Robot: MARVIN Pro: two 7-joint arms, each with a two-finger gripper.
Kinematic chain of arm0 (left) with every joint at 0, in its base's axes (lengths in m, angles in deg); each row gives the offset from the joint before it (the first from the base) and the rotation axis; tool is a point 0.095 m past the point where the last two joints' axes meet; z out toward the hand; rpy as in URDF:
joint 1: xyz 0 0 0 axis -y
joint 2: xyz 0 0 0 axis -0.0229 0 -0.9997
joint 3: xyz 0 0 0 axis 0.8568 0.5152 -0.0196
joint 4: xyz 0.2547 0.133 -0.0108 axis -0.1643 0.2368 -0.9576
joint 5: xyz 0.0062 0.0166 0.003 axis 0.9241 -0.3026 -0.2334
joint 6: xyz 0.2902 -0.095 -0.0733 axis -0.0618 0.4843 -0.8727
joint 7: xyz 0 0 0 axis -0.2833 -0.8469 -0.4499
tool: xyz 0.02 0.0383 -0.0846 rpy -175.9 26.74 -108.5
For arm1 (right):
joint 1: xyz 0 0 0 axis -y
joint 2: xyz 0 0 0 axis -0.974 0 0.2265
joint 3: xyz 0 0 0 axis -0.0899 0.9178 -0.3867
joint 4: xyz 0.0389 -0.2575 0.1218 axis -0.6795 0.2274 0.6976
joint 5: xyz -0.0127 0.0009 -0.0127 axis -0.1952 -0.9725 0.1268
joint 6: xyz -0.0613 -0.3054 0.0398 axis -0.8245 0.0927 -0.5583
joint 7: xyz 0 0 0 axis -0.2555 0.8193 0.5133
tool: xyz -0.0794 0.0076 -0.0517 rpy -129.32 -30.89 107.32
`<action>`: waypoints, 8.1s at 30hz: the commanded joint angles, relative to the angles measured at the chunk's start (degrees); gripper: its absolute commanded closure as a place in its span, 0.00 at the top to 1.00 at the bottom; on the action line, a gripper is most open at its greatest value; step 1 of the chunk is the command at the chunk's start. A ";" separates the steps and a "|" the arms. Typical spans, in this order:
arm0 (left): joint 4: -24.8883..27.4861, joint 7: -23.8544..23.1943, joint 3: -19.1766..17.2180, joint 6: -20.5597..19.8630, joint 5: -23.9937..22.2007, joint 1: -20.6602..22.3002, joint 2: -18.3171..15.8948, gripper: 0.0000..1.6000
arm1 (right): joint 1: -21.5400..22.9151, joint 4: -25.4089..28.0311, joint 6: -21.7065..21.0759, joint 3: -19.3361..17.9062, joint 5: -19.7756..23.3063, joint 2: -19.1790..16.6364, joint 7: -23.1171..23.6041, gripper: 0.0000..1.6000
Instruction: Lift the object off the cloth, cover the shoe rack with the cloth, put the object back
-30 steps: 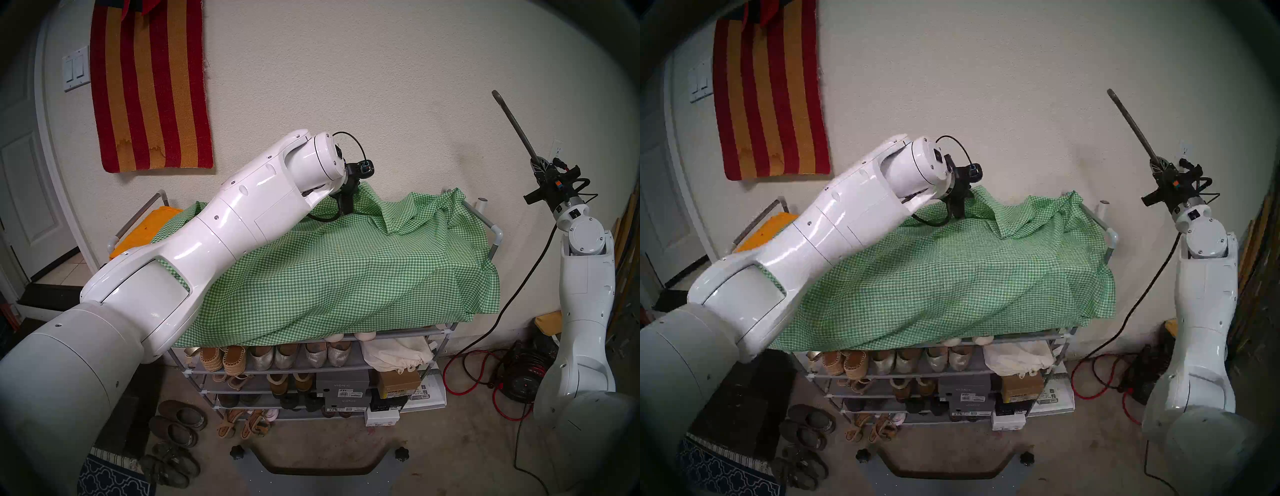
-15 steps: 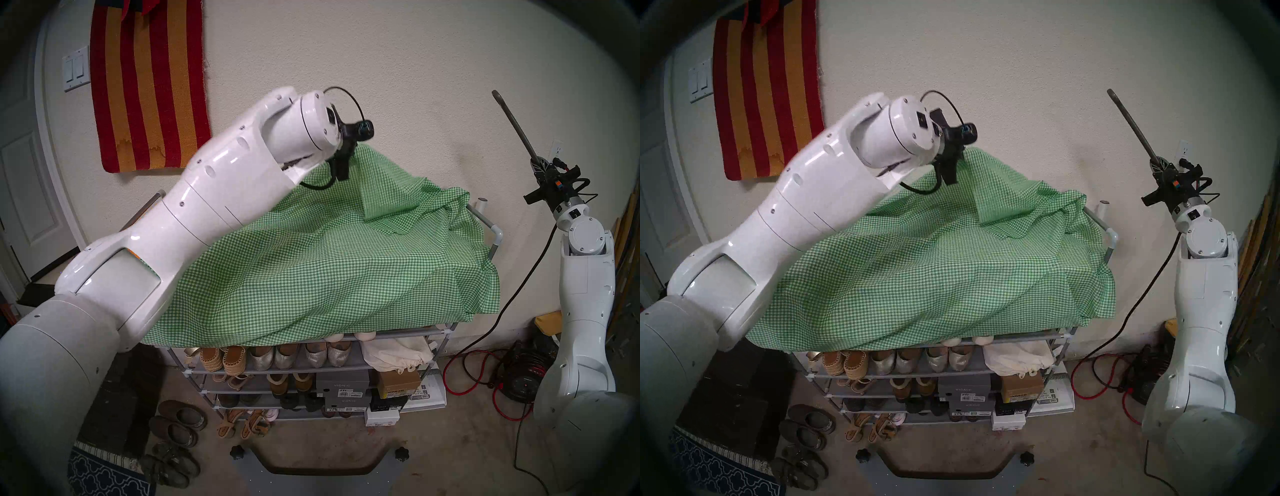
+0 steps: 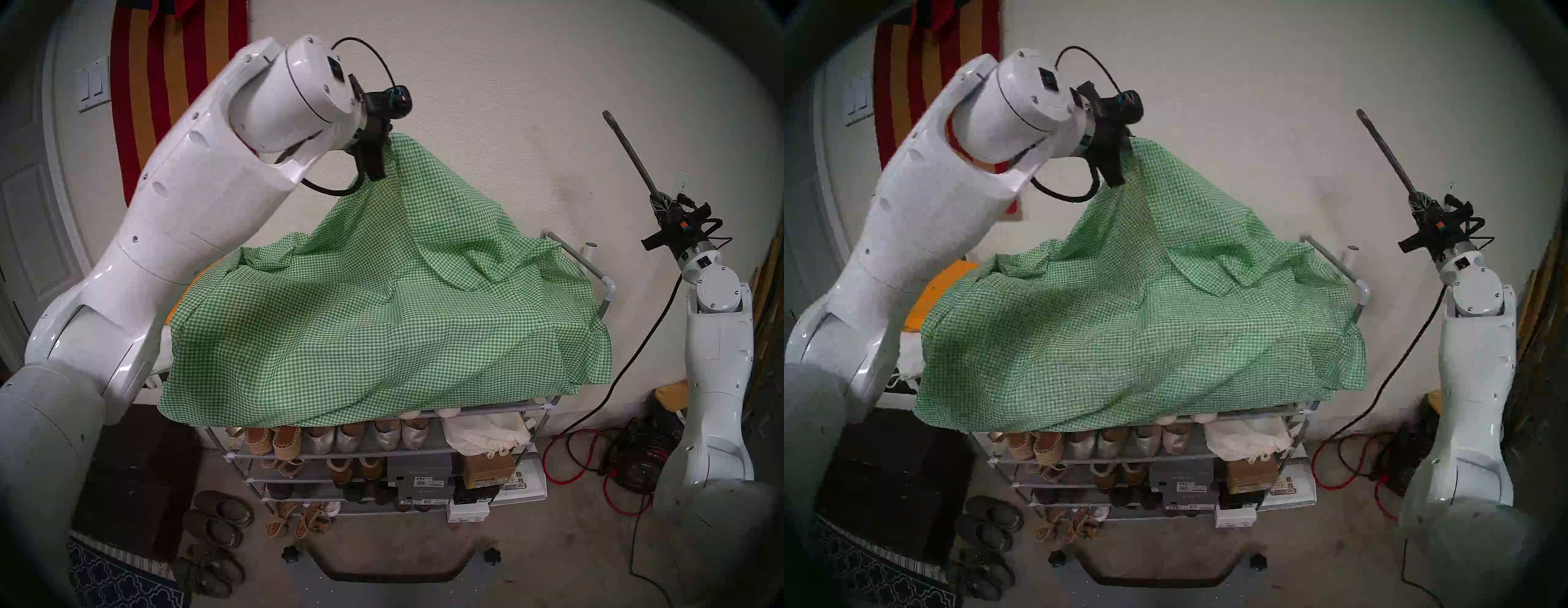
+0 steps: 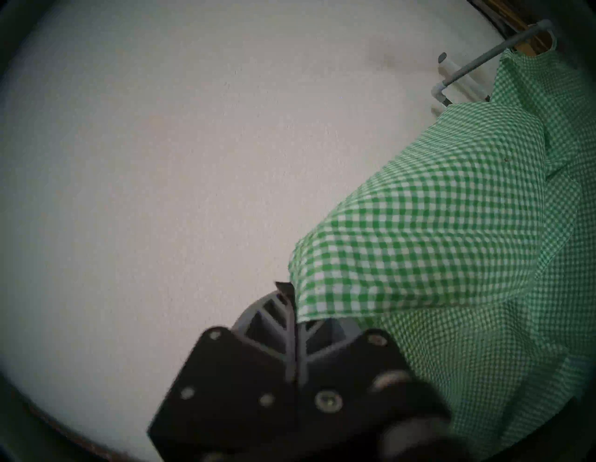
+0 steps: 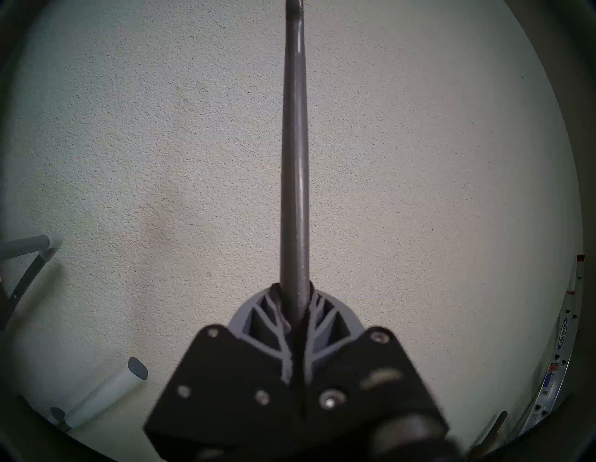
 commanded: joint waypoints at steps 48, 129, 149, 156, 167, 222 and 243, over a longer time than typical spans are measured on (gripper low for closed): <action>34.92 -5.40 -3.98 -5.71 -32.58 4.80 -17.42 0.00 | 0.25 0.28 -0.01 -0.05 0.05 -0.08 0.01 0.00; 25.35 22.39 50.98 -3.05 -44.09 -33.83 -24.56 0.00 | 0.26 0.30 -0.03 -0.06 0.03 -0.06 0.01 0.00; 3.46 26.59 53.68 -0.32 -47.27 -40.07 -16.34 0.00 | 0.26 0.31 -0.05 -0.07 0.04 -0.06 0.04 0.00; -4.88 28.68 49.15 4.36 -53.63 -43.45 -16.40 0.00 | 0.26 0.30 -0.03 -0.06 0.03 -0.06 0.02 0.00; -14.99 32.29 46.96 8.69 -59.52 -49.01 -13.66 0.00 | 0.27 0.27 -0.01 -0.06 0.00 -0.05 -0.02 0.00; -23.98 32.23 38.89 20.17 -62.83 -47.86 -26.20 1.00 | 0.25 0.22 0.03 -0.04 0.01 -0.06 -0.08 0.00; -5.12 47.10 32.35 31.80 -71.60 -58.96 -39.73 1.00 | 0.26 0.28 -0.02 -0.05 0.04 -0.06 -0.02 0.00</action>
